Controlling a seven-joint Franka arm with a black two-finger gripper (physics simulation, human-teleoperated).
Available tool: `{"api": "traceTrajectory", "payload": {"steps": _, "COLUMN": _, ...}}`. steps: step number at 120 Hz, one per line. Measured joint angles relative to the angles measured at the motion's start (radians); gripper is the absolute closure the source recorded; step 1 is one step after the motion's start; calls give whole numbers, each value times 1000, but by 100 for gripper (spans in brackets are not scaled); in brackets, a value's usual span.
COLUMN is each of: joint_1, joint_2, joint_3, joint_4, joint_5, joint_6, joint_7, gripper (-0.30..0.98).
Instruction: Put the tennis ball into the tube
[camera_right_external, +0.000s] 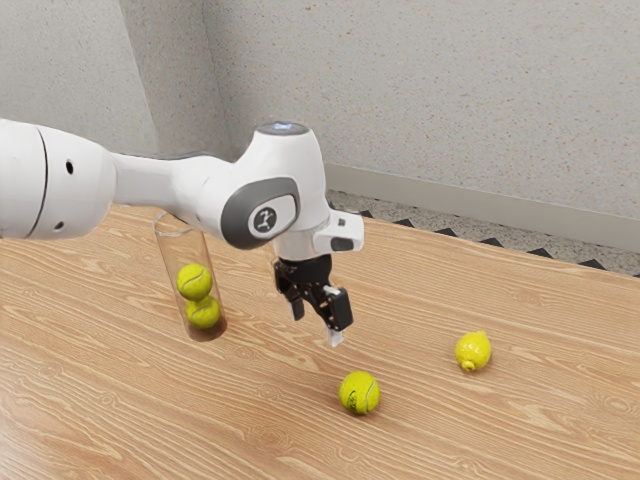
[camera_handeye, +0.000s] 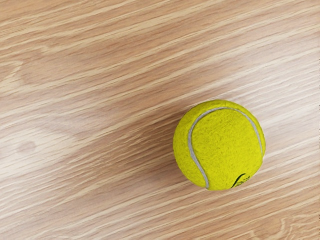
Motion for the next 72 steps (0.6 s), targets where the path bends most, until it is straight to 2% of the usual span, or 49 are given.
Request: {"api": "traceTrajectory", "payload": {"steps": 72, "joint_1": -64, "joint_2": 226, "joint_3": 0, "joint_4": 8, "joint_5": -106, "joint_6": 210, "joint_7": -37, "gripper": 0}}
